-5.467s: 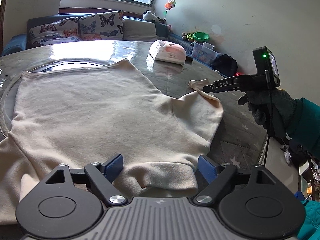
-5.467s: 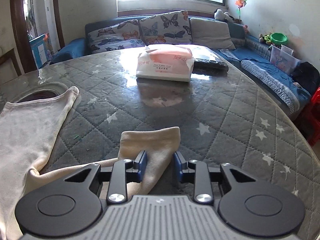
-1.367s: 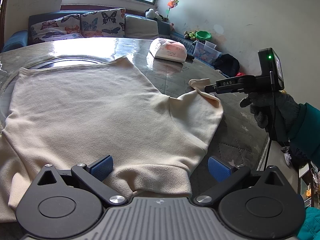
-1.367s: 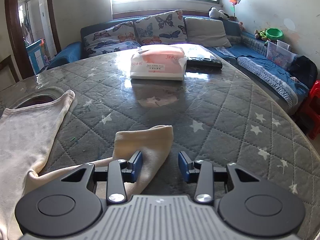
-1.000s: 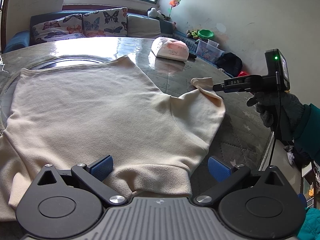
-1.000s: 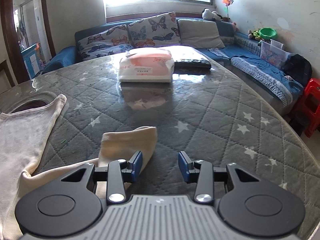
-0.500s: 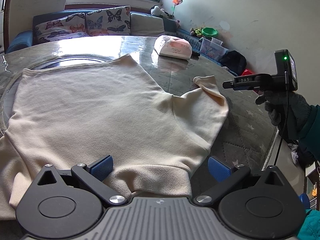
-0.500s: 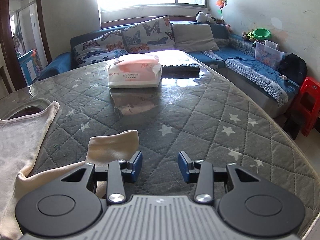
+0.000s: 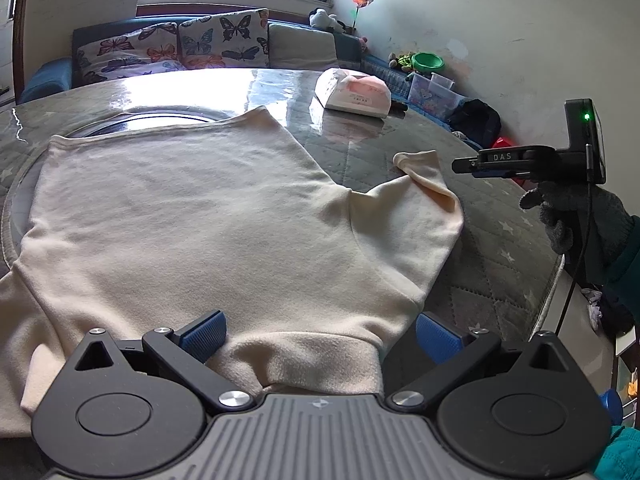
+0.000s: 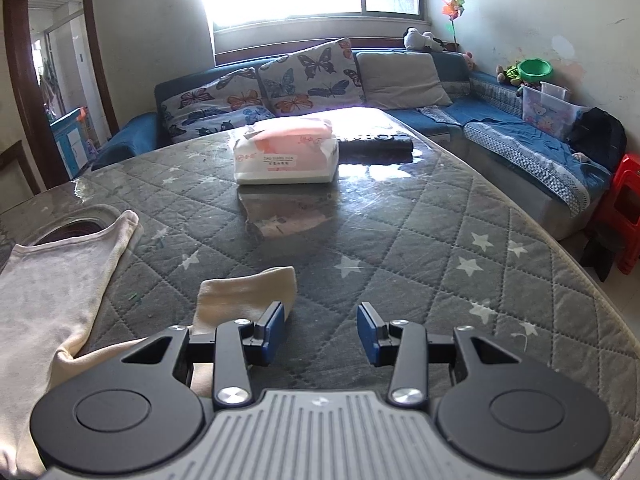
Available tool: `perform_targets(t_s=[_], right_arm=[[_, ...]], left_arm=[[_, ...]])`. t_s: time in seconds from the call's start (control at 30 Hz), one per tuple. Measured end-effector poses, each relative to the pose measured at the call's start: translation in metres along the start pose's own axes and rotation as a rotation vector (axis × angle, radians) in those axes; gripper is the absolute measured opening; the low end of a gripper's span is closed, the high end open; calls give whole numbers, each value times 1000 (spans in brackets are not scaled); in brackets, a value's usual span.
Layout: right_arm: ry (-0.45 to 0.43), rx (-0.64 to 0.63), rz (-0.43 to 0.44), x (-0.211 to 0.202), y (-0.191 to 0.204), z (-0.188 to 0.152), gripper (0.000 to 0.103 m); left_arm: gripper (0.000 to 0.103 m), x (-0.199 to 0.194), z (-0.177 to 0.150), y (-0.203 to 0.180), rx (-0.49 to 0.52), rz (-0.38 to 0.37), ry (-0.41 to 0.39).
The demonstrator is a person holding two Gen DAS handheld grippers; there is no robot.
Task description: Fold clothes
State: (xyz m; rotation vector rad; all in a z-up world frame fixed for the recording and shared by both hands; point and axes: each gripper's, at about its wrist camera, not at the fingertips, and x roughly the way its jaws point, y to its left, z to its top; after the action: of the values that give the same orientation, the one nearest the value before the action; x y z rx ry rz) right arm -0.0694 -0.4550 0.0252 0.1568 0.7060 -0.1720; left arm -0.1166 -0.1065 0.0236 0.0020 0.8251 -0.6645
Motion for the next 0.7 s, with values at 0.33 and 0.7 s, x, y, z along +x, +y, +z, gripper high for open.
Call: perform_targets(t_s=[0.33, 0.7], right_arm=[[-4, -13, 22, 0, 8, 2, 41], [-2, -15, 24, 0, 9, 2, 42]], left_arm=[[103, -2, 2, 4, -22, 10, -3], [103, -11, 6, -3, -4, 3, -36]])
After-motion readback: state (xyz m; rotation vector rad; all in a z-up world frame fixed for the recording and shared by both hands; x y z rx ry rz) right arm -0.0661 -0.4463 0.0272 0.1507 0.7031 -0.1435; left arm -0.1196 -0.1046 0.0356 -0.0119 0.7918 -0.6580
